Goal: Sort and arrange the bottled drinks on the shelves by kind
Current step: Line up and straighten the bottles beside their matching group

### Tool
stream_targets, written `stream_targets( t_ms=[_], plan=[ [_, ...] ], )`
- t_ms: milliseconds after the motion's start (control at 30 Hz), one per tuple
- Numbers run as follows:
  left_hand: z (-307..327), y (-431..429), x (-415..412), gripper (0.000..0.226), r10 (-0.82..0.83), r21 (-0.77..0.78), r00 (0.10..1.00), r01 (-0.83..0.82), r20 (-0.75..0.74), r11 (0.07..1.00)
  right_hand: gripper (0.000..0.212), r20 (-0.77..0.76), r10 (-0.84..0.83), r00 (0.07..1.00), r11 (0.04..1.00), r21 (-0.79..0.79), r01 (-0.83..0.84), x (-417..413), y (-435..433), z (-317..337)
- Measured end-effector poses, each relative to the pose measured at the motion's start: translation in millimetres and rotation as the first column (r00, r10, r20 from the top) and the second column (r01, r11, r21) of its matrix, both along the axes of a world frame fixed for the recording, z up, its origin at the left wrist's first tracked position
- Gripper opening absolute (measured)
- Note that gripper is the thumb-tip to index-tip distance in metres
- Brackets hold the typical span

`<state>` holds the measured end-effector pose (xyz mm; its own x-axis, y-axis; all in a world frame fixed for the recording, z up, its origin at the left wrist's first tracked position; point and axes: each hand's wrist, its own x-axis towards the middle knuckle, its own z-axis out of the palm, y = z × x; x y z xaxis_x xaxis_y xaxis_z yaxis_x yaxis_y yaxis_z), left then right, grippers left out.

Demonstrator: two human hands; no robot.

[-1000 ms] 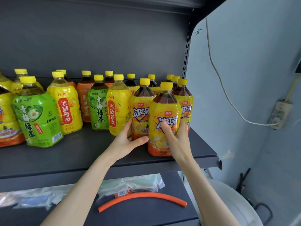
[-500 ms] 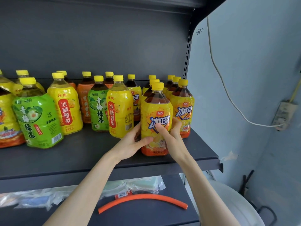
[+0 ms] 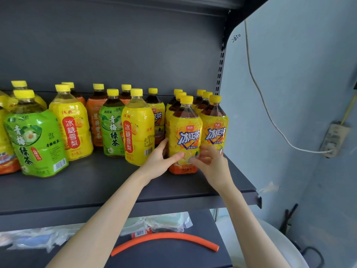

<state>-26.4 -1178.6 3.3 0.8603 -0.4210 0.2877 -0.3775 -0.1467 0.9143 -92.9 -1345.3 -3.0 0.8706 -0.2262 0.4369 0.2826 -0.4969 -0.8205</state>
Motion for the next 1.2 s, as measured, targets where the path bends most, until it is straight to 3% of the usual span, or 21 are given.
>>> stream_targets(
  t_ms=[167,500,700,967,1200],
  plan=[
    [15,-8,9,0.080,0.055,-0.099,0.997,-0.049,0.061,0.994,0.054,-0.016,-0.116,0.993,0.981,-0.159,0.111,5,0,-7],
    [13,-12,26,0.068,0.062,-0.040,0.994,-0.059,0.093,0.997,0.034,-0.056,-0.247,0.967,0.930,-0.292,0.221,33,3,-4],
    [9,-16,28,0.067,0.084,-0.035,0.989,-0.081,0.118,0.996,0.035,-0.049,-0.255,0.966,0.925,-0.304,0.229,37,1,-8],
    [10,-14,31,0.072,0.066,0.085,0.989,-0.078,0.129,0.993,0.036,-0.074,-0.288,0.955,0.903,-0.354,0.245,35,3,-7],
    [8,-8,15,0.068,0.197,0.219,0.953,-0.248,0.229,0.944,0.029,-0.080,-0.267,0.960,0.899,-0.378,0.219,18,9,-4]
  ],
)
